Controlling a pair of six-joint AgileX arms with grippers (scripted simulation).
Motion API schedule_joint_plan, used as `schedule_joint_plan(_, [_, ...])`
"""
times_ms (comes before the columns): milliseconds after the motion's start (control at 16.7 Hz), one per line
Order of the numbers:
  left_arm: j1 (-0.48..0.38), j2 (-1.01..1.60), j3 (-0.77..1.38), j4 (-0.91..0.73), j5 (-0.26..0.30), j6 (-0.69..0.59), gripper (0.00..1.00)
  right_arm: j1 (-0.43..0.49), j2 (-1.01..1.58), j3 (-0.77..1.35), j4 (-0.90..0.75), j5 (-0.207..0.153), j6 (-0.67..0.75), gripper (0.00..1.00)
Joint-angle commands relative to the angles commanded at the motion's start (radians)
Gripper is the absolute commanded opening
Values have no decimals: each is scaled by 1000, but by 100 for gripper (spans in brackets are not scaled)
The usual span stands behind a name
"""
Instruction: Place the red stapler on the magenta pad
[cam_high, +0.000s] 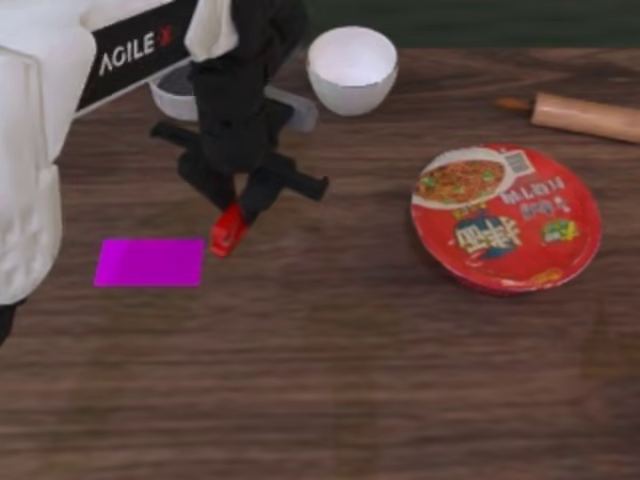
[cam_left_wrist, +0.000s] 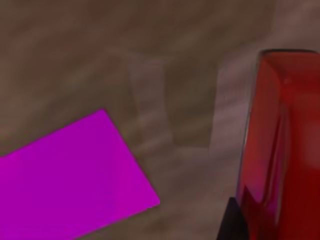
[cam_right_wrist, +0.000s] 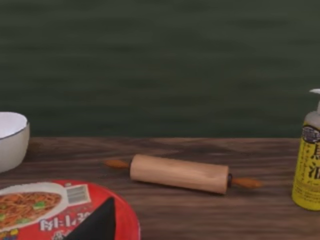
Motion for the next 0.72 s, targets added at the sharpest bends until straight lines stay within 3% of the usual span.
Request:
schedule_joint_plan(480, [0,-25,69,-83,0,0,0,0,0,0,0,0,0,100])
schedule_joint_plan(720, [11,-20,77,-91,0,-105,0,0,0,0,0,0,0,100])
